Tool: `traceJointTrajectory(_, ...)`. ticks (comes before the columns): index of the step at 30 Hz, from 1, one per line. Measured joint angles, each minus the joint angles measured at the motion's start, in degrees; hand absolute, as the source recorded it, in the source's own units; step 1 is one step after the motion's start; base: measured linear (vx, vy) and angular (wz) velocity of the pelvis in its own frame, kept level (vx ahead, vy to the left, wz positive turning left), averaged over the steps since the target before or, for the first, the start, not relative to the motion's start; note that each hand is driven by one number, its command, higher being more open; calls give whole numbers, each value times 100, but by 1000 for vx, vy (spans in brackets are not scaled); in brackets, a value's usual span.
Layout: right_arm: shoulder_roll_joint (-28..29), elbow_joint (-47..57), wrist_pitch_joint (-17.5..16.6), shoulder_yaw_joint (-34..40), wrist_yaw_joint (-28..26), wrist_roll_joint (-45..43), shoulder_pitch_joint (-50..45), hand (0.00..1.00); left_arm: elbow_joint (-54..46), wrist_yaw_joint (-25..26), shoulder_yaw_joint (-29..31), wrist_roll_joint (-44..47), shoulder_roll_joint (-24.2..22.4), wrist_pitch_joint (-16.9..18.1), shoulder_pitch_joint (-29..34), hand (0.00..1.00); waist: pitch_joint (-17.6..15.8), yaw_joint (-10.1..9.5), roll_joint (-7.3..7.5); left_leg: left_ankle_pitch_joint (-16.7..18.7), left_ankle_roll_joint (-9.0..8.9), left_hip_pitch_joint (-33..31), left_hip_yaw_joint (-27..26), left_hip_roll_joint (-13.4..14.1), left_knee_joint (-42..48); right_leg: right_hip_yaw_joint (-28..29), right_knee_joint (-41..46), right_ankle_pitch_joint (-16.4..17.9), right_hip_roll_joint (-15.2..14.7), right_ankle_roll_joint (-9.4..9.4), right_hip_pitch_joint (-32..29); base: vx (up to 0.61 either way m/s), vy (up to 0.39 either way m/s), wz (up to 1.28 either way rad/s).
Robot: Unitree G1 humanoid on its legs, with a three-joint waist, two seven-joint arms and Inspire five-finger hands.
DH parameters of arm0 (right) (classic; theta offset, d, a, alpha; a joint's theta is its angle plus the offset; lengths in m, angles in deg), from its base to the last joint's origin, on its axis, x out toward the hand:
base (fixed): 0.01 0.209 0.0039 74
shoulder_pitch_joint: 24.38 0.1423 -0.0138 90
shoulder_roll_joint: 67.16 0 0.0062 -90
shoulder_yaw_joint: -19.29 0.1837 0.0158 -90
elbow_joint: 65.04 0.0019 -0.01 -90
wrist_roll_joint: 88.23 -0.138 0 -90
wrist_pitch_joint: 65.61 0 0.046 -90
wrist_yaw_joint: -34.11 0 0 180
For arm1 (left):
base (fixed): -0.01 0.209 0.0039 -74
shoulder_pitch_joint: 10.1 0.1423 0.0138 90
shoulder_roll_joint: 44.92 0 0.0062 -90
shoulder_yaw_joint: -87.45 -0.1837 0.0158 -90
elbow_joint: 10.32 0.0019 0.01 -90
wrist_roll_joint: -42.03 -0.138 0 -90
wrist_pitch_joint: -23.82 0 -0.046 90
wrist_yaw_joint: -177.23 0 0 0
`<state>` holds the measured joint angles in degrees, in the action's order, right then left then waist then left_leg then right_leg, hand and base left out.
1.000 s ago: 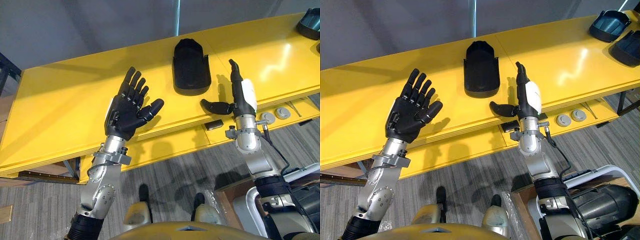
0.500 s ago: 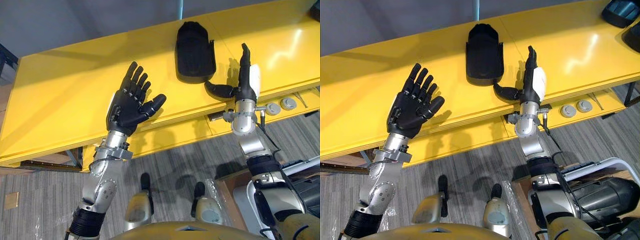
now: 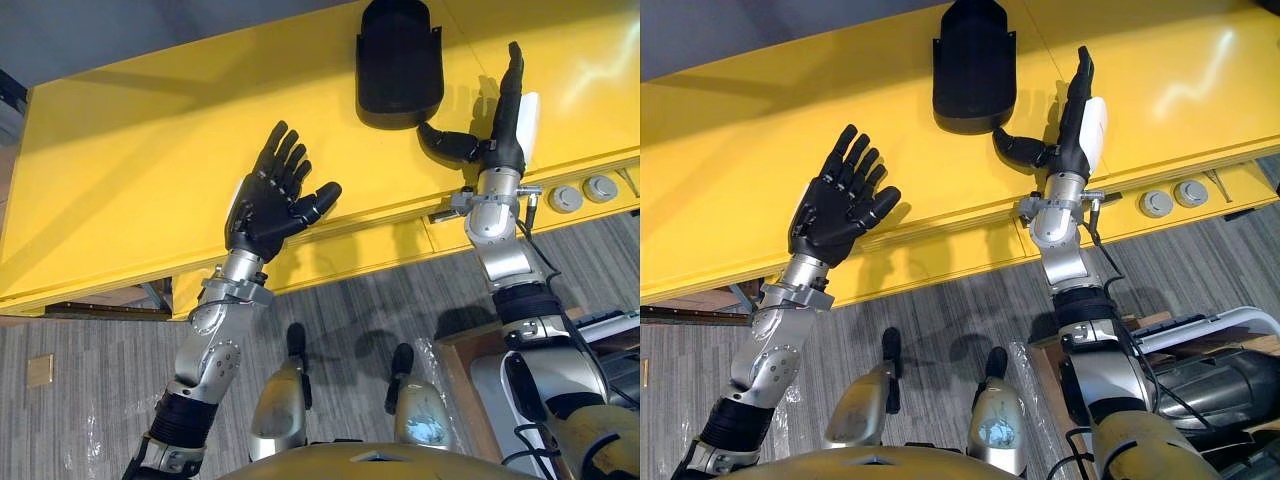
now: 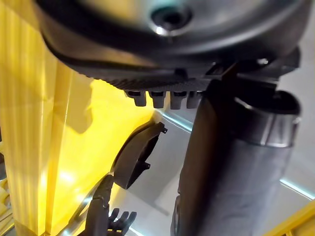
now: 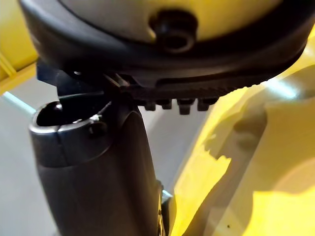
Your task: Walk over and take three plastic housings, then place them on the shelf
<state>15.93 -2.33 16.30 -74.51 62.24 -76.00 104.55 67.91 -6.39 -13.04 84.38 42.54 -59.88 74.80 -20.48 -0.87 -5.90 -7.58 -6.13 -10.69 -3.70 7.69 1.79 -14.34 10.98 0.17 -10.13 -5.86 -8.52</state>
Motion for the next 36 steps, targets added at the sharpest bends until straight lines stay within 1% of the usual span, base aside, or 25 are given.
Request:
traceJointTrajectory(3,-10,154,-31,38,-130,-211,21,100,0,3,-3,-44,-4,-5,-56,100,-90,13,-15,-1,0,5,-25,1,8,24,21,-1,-2,-1,-21,-7,3,-3)
traceJointTrajectory(4,-10,361,-37,69,-253,-315,-98,100,0,29,-3,-153,-4,-6,-60,100,-90,22,-15,1,-2,6,-35,1,8,29,20,-1,-3,-1,-23,0,0,0)
traceJointTrajectory(5,-8,796,-98,105,-403,-463,-355,100,0,68,2,-279,-4,-14,-78,100,-90,40,-15,3,-4,12,-48,1,8,36,19,-1,-6,0,-23,20,7,-3)
traceJointTrajectory(7,-1,1546,-328,123,-640,-468,-838,100,1,196,21,-491,1,-42,-162,100,-90,112,-14,9,-5,33,-82,-1,8,61,18,0,-12,0,-22,22,9,-6)
traceJointTrajectory(8,5,1735,-410,134,-726,-468,-966,100,4,274,24,-562,1,-53,-197,100,-91,128,-13,15,-7,47,-99,0,7,74,18,-1,-13,-1,-21,26,13,-14)
traceJointTrajectory(9,24,2032,-584,167,-868,-469,-1219,100,60,417,27,-735,0,-58,-287,100,-93,144,-9,28,-13,116,-151,4,-11,124,17,-1,-10,-1,4,18,11,-19)
traceJointTrajectory(10,44,2217,-678,197,-950,-471,-1404,100,146,510,32,-787,-1,-64,-365,100,-93,157,-8,50,-14,184,-191,12,-9,159,8,0,-4,-1,48,15,12,-26)
traceJointTrajectory(11,104,2422,-781,250,-1077,-497,-1615,100,256,652,82,-956,-7,-64,-427,100,-92,201,3,98,-14,270,-248,24,-13,209,-8,1,6,-2,108,-4,10,-24)
traceJointTrajectory(12,171,2613,-900,283,-1197,-661,-1818,100,361,785,156,-1011,-11,-64,-453,100,-90,283,19,157,-52,337,-290,34,-19,218,-30,4,13,-7,162,-7,7,-22)
traceJointTrajectory(15,364,3013,-1115,502,-1320,-843,-2306,100,612,988,279,-1154,-13,-62,-536,100,-76,325,55,194,-53,427,-436,91,-29,311,-86,-8,59,-25,173,-5,-4,-26)
traceJointTrajectory(16,424,3159,-1163,600,-1349,-940,-2508,100,706,1073,323,-1187,-18,-14,-557,100,-67,400,71,195,-56,436,-457,107,-37,345,-134,-19,84,-35,183,0,-8,-15)
traceJointTrajectory(18,566,3305,-1177,805,-1371,-1077,-2828,100,779,1169,383,-1323,-26,-7,-576,100,-46,447,105,185,-71,556,-557,134,-102,391,-217,-66,112,-68,253,19,-2,-20)
traceJointTrajectory(20,772,3449,-1179,1016,-1379,-1159,-3348,100,1013,1274,391,-1390,-28,13,-574,100,90,477,193,222,-83,730,-722,182,-124,542,-329,-93,153,-76,375,45,3,-31)
traceJointTrajectory(21,809,3510,-1181,1038,-1375,-1191,-3494,100,1064,1332,403,-1396,-29,14,-575,100,157,505,211,245,-83,729,-748,186,-116,565,-351,-95,157,-79,372,59,4,-27)
traceJointTrajectory(22,854,3626,-1188,1046,-1379,-1308,-3738,100,1211,1446,463,-1509,-28,41,-578,100,277,591,254,271,-83,736,-802,186,-114,632,-420,-124,169,-92,374,59,18,-29)
traceJointTrajectory(23,936,3744,-1223,1101,-1409,-1418,-3942,100,1387,1637,499,-1641,-21,122,-599,100,337,629,285,307,-91,787,-906,186,-101,720,-451,-148,180,-94,377,60,28,-33)
traceJointTrajectory(25,1026,3843,-1258,1164,-1431,-1592,-4147,100,1594,1865,614,-1755,-27,163,-618,100,406,698,312,350,-93,857,-1012,186,-91,835,-505,-176,199,-101,407,33,32,-35)
traceJointTrajectory(26,1069,3908,-1273,1253,-1503,-1714,-4321,100,1874,1982,785,-1759,-24,245,-676,100,424,770,318,384,-99,958,-1105,189,-84,917,-548,-198,210,-108,468,18,24,-33)
traceJointTrajectory(27,1085,3929,-1274,1290,-1549,-1800,-4392,100,1985,2000,857,-1755,-24,252,-705,100,432,796,317,395,-102,983,-1139,190,-81,949,-557,-201,212,-110,478,-3,23,-31)
traceJointTrajectory(29,1199,3941,-1276,1440,-1663,-1996,-4659,100,2404,2034,1037,-1747,6,350,-917,100,444,925,310,468,-130,1016,-1211,196,-43,1018,-618,-226,223,-122,507,-32,18,-19)
traceJointTrajectory(31,1208,3940,-1272,1479,-1706,-2003,-4808,100,2621,2058,1093,-1746,13,367,-1075,100,447,970,305,494,-130,1019,-1282,198,-1,1096,-618,-234,225,-132,482,-29,15,-20)
traceJointTrajectory(33,1208,3940,-1273,1486,-1811,-2054,-4937,100,2958,2129,1104,-1741,83,392,-1305,100,468,1071,270,508,-117,1020,-1361,193,4,1180,-628,-254,225,-149,453,-45,20,-18)
traceJointTrajectory(35,1207,3940,-1275,1500,-1820,-2059,-4954,100,3168,2180,1106,-1720,119,403,-1457,100,484,1131,244,508,-115,1016,-1399,196,7,1219,-623,-264,231,-148,411,-27,10,-11)
traceJointTrajectory(36,1198,3940,-1274,1512,-1824,-2076,-4934,100,3289,2215,1126,-1715,122,414,-1567,100,492,1131,230,505,-112,1001,-1426,197,9,1248,-618,-279,236,-147,364,-14,2,-12)
